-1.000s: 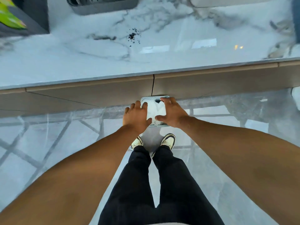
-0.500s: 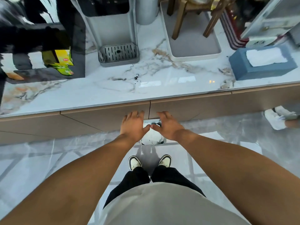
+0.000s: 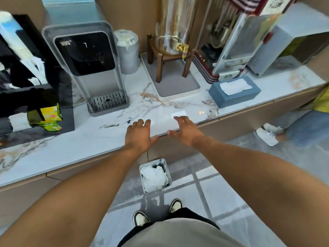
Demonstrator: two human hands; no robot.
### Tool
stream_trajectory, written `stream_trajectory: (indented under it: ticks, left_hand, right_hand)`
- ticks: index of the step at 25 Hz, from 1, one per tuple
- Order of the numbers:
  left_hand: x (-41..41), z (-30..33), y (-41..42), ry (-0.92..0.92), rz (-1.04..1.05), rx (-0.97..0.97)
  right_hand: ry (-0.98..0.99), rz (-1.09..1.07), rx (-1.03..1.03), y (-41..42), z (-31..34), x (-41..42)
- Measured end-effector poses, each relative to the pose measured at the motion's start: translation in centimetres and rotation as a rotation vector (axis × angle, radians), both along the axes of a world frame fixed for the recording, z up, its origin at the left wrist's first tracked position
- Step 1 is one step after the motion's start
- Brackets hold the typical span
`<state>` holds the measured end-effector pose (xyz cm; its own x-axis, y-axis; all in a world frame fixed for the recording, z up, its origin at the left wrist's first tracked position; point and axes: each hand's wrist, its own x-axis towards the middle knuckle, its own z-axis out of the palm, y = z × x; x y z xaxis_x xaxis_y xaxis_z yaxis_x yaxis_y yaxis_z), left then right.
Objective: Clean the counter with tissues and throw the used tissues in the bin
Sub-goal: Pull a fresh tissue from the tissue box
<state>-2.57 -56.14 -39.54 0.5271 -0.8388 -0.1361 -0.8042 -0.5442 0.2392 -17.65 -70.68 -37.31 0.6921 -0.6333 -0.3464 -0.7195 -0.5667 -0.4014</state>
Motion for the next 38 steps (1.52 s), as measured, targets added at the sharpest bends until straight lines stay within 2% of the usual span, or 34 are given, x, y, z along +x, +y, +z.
stream_trajectory:
  ticks: [5,10,16,23,32,38]
  left_hand:
    - [-0.6,3.5,-6.8,-0.042,-0.140,-0.105]
    - [-3.8,6.5,-13.6,-0.132,-0.242,-0.158]
    - [-9.5,8.4,-21.4,-0.173,-0.284,-0.139]
    - [-15.2,9.3,-29.0,-0.183,-0.220,-0.085]
    - [-15.9,7.9,-35.2,-0.193,-0.209,-0.028]
    - [-14.0,5.2,-39.9,-0.099,-0.255,-0.045]
  right_hand:
    - [-0.032,-0.136,-0.160,-4.4,4.3,-3.2]
    - [-0.043,-0.235,-0.234,-9.3,6.9,-9.0]
    - [-0.060,-0.286,-0.223,-17.3,7.3,-15.4]
    - [-0.093,-0.260,-0.162,-25.7,8.1,-19.9]
    - [-0.191,-0.192,-0.159,-32.5,5.7,-19.7]
    - [0.016,-0.125,-0.112,-37.3,2.1,-16.7]
